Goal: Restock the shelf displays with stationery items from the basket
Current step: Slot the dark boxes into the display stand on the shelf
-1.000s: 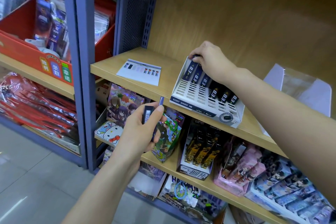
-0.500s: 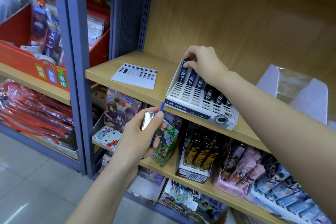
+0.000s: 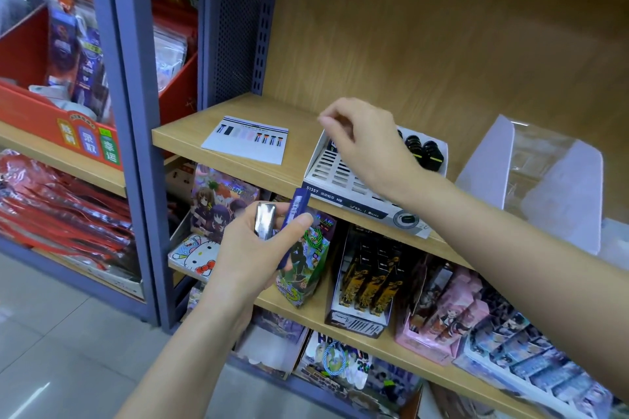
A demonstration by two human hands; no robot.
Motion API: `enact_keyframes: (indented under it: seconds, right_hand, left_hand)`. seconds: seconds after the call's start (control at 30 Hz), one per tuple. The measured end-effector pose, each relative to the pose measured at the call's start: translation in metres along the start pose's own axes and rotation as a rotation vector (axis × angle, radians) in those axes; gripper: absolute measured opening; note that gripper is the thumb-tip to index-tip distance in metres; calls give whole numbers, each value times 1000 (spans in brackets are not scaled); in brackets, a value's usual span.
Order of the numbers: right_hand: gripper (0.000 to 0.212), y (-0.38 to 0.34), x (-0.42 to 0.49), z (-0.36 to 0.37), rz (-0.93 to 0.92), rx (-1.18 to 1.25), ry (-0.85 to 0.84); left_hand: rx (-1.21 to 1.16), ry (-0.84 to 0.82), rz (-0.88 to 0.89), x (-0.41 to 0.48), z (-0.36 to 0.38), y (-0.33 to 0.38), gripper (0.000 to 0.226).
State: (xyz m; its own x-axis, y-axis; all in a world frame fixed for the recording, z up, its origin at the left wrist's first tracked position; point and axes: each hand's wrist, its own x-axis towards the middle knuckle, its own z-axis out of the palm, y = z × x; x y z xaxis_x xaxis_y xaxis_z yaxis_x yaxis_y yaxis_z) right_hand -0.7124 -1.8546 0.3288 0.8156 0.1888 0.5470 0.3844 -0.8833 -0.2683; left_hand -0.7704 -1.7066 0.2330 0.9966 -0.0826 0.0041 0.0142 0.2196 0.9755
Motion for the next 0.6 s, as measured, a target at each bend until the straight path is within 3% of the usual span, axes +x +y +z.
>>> enact_keyframes:
  seconds: [0.1, 0.17, 0.3, 0.4, 0.5, 0.6]
  right_hand:
    - [31, -17, -26, -2, 182, 191, -323]
    - [22, -20, -38, -1, 262, 339, -468]
    - [5, -15, -43, -8, 341, 630, -340]
    - [15, -9, -50, -19, 294, 737, -239]
    - [12, -1, -67, -23, 148, 597, -221]
    - [18, 1, -83, -24, 62, 502, -177]
  left_hand:
    - [23, 1, 34, 0, 2, 0, 15]
    - [41, -1, 46, -1, 4, 0, 16]
    - [-17, -95, -38, -1, 7, 0, 28]
    - [-224, -198, -146, 3, 8, 0, 50]
    - [-341, -236, -185, 3, 7, 2, 53]
    - [-322, -190, -169, 0, 6, 3, 40]
